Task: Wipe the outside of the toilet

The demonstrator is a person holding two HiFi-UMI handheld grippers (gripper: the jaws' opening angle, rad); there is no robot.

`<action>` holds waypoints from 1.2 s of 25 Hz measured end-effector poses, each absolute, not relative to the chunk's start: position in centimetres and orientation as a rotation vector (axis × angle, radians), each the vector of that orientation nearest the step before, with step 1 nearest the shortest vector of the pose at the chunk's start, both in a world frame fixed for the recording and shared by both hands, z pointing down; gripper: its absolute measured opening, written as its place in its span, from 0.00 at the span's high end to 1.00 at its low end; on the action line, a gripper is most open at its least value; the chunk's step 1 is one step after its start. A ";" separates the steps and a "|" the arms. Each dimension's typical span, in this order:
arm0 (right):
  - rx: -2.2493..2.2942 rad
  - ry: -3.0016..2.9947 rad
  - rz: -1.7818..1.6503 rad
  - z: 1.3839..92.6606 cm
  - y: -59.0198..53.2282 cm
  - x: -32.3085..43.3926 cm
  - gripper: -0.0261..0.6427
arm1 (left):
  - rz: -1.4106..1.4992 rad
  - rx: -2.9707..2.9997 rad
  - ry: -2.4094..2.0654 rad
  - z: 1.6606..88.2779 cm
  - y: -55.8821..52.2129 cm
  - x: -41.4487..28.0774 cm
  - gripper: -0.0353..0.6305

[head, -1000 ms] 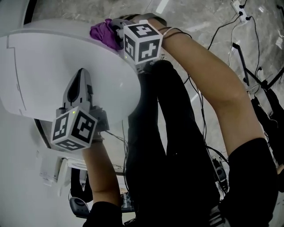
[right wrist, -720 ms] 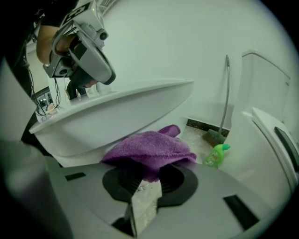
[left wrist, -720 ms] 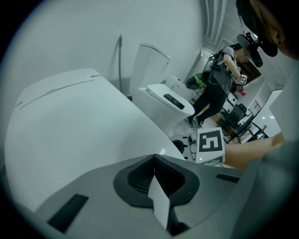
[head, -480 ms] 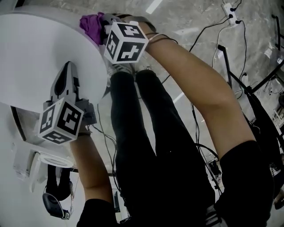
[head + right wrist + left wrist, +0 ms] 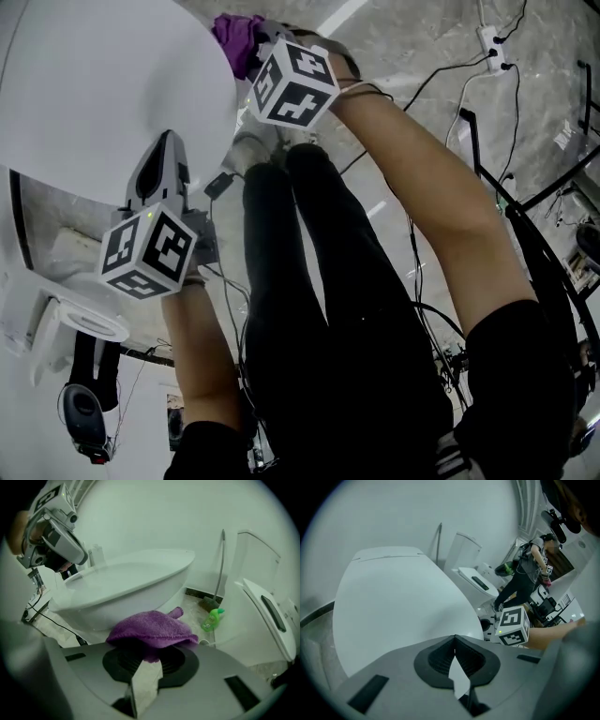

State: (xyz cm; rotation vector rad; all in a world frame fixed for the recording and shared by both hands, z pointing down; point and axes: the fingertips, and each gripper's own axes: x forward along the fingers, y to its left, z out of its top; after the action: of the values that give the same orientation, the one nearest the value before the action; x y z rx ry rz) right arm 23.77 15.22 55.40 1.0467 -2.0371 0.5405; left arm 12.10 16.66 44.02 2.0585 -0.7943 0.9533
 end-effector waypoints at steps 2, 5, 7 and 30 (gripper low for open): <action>1.084 -1.995 0.558 55.5 16.0 23.3 0.85 | 0.946 2.042 -0.796 44.4 17.7 10.6 0.94; 1.114 -1.970 0.584 55.7 17.3 22.5 0.85 | 0.948 2.022 -0.785 45.0 19.6 8.7 0.94; 1.132 -1.957 0.575 55.6 17.9 22.3 0.85 | 0.941 2.039 -0.774 45.0 20.4 8.0 0.94; 0.922 -1.912 0.582 55.1 27.8 12.9 0.85 | 0.852 1.895 -0.956 46.0 32.0 -6.4 0.94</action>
State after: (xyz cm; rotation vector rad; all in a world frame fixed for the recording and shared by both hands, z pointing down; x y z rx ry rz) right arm 12.90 27.78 55.11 0.9218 -1.9124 0.5819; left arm -6.37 32.04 46.04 1.8953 -0.9558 0.8516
